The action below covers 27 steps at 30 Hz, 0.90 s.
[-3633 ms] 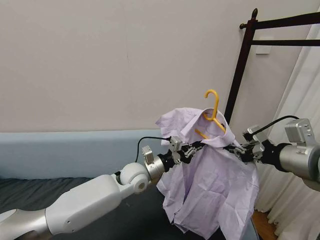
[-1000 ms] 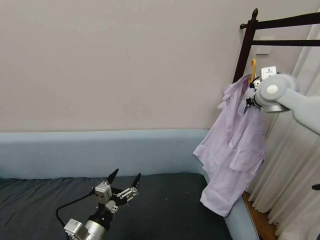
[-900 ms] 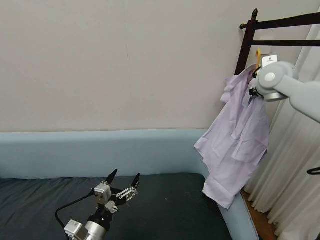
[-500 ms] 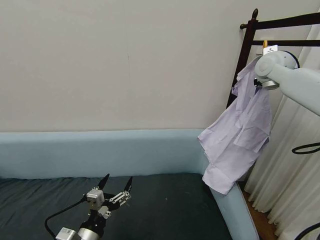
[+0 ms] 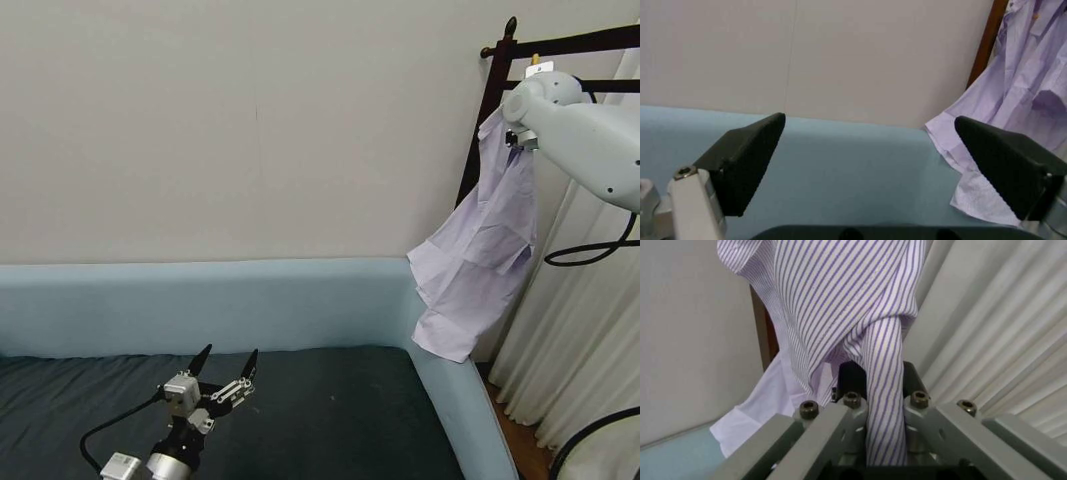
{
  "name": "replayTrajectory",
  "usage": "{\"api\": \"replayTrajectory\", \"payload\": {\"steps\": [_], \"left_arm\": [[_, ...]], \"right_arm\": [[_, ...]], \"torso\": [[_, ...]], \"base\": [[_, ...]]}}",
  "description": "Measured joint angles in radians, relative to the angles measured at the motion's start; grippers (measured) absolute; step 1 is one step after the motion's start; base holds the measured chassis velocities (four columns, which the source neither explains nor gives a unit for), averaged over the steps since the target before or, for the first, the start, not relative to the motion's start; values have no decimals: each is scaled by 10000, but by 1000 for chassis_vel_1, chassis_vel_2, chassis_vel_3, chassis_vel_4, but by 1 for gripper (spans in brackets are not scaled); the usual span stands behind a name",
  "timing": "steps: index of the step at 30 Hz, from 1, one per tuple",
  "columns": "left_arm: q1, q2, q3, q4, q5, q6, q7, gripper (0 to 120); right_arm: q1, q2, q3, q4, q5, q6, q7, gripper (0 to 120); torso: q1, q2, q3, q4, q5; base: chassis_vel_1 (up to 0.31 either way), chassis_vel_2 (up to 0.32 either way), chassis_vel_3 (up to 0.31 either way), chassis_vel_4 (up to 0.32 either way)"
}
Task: Pick up the clothes from the sofa and hang them on the clothes hanger.
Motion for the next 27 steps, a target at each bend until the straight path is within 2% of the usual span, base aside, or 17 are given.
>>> {"api": "replayTrajectory", "payload": {"steps": [7, 14, 27], "left_arm": [[-60, 80, -117, -15, -149, 73, -7, 100], [147, 136, -354, -276, -290, 159, -14, 100], [527, 70, -496, -358, 229, 62, 92, 100]], "right_arm": [[-175, 195, 475, -685, -505, 0, -653, 1], [-184, 796, 1328, -2087, -1578, 0, -1557, 1], [-467, 537, 1400, -1848, -1465, 2, -1690, 1]], "torso": [[0, 0, 0, 1, 0], [0, 0, 0, 6, -2], [0, 0, 0, 2, 0]], "base": [[0, 0, 0, 0], [0, 0, 0, 0], [0, 0, 0, 0]]}}
